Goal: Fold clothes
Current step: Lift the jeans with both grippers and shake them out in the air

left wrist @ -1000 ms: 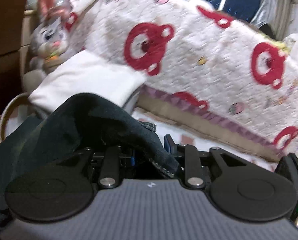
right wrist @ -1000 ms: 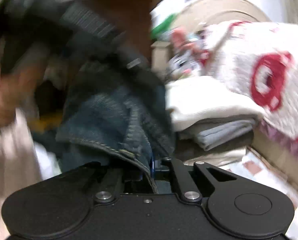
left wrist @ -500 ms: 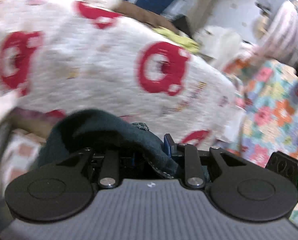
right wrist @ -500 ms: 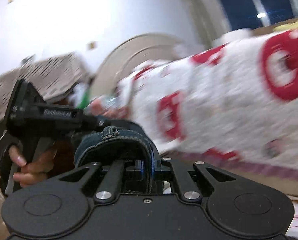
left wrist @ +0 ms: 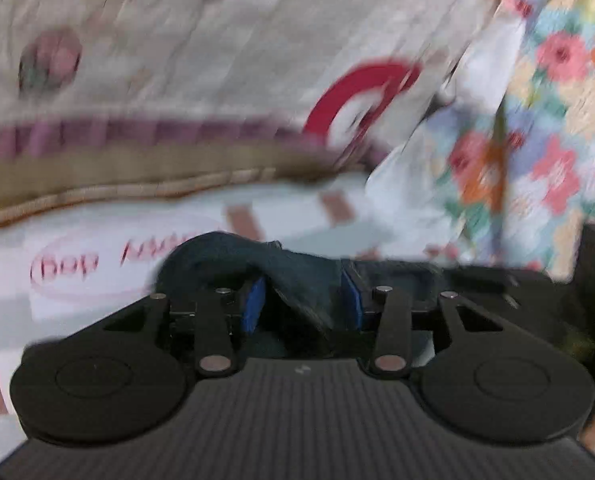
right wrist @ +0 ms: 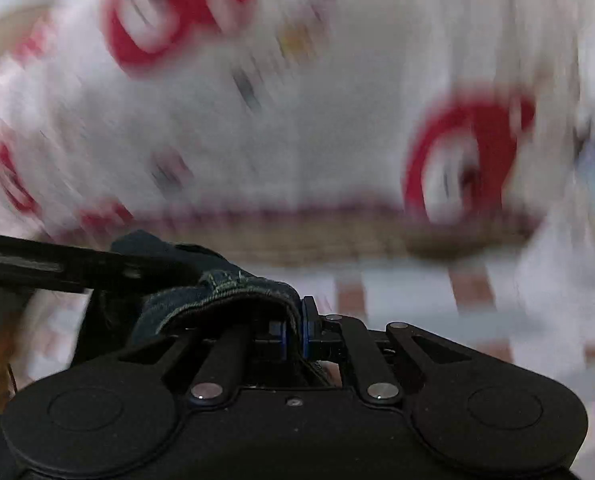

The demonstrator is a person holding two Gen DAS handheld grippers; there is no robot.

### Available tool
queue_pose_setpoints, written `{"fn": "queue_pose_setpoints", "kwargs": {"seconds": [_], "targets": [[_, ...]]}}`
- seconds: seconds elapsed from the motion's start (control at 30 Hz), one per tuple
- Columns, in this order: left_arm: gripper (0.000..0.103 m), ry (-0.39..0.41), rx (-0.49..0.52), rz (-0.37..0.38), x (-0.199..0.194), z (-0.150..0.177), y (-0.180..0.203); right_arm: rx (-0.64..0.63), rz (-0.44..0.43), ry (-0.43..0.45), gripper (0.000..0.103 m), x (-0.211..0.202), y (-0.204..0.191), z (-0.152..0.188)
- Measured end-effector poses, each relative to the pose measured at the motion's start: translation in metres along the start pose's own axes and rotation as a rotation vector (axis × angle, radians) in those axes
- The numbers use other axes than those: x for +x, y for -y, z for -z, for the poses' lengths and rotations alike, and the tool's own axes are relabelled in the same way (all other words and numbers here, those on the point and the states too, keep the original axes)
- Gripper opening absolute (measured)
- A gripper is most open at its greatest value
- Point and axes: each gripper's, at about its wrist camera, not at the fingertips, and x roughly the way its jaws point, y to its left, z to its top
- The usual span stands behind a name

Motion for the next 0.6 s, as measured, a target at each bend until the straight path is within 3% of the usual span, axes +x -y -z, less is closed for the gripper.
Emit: {"fn": "queue_pose_setpoints", "kwargs": {"seconds": [0.07, 0.13, 0.33, 0.47, 0.6], "targets": [[0.047, -0.019, 0.015, -0.033, -0.002, 0.021, -0.022, -0.045, 0.084, -0.05, 0.007, 0.049, 0.002, 0.012], [0.049, -0.038, 0.03, -0.066, -0.004, 0.041, -0.043, -0.082, 0.106, -0.024, 0.007, 0.075, 0.006, 0.016], [0.055, -0.08, 0.082, -0.162, -0.038, 0.088, -0.085, -0.041, 0.025, 0.014, 0.007, 0.106, 0.016, -0.008], [0.056, -0.129, 0.12, -0.183, -0.05, 0.116, -0.089, -0.067, 0.032, 0.013, 0.007, 0.112, 0.01, -0.014], [0.062, -0.124, 0.144, -0.212, -0.061, 0.132, -0.084, -0.035, 0.039, 0.019, 0.007, 0.11, 0.013, -0.012]]}}
